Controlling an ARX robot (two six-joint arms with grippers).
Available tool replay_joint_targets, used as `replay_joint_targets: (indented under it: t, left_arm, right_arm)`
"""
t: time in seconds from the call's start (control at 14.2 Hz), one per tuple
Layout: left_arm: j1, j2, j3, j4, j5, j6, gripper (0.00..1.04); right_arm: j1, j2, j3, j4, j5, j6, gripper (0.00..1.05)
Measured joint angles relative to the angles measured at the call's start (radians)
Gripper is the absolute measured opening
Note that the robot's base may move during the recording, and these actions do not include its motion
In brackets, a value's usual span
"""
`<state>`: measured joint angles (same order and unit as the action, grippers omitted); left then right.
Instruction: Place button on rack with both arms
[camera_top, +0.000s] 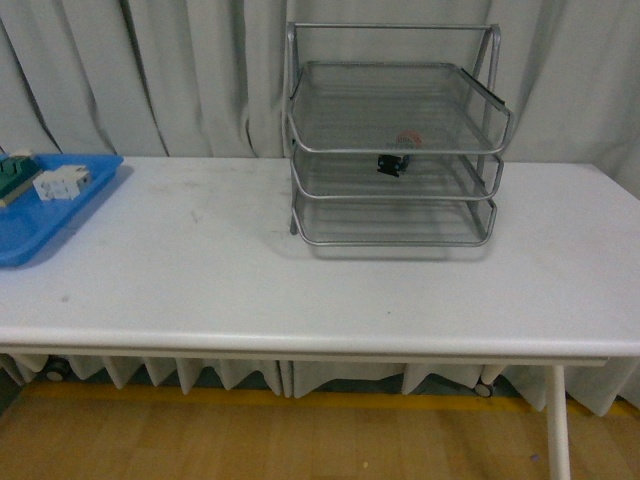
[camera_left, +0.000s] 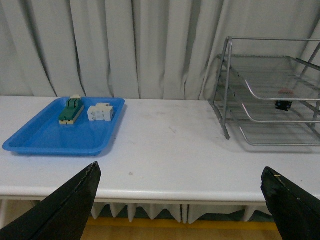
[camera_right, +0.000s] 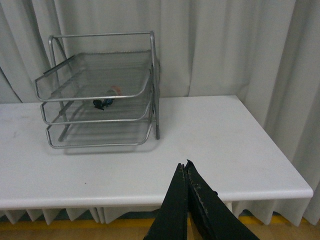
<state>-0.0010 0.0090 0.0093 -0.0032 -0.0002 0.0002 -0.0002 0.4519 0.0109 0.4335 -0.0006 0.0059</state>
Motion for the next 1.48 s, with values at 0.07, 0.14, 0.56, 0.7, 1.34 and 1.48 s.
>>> replay_joint_targets:
  t: [0.07, 0.14, 0.56, 0.7, 1.34, 1.48]
  left_arm:
    - [0.000, 0.000, 0.000, 0.000, 0.000, 0.000, 0.98]
    - [0.000, 0.000, 0.000, 0.000, 0.000, 0.000, 0.98]
    - [0.000, 0.000, 0.000, 0.000, 0.000, 0.000, 0.98]
    - [0.000, 0.000, 0.000, 0.000, 0.000, 0.000, 0.98]
    - [0.000, 0.000, 0.000, 0.000, 0.000, 0.000, 0.98]
    - [0.000, 0.000, 0.000, 0.000, 0.000, 0.000, 0.98]
  right_arm:
    - [0.000, -0.040, 0.000, -0.026, 0.000, 0.000, 0.02]
    - [0.000, -0.080, 0.000, -0.054, 0.000, 0.000, 0.02]
    - [0.000, -0.230, 0.000, -0.210, 0.000, 0.000, 0.02]
    - [0.000, -0.266, 0.000, -0.245, 0.000, 0.000, 0.02]
    - [0.000, -0.448, 0.000, -0.437, 0.001, -0.001, 0.05]
    - [0.000, -0.448, 0.000, -0.437, 0.001, -0.001, 0.32]
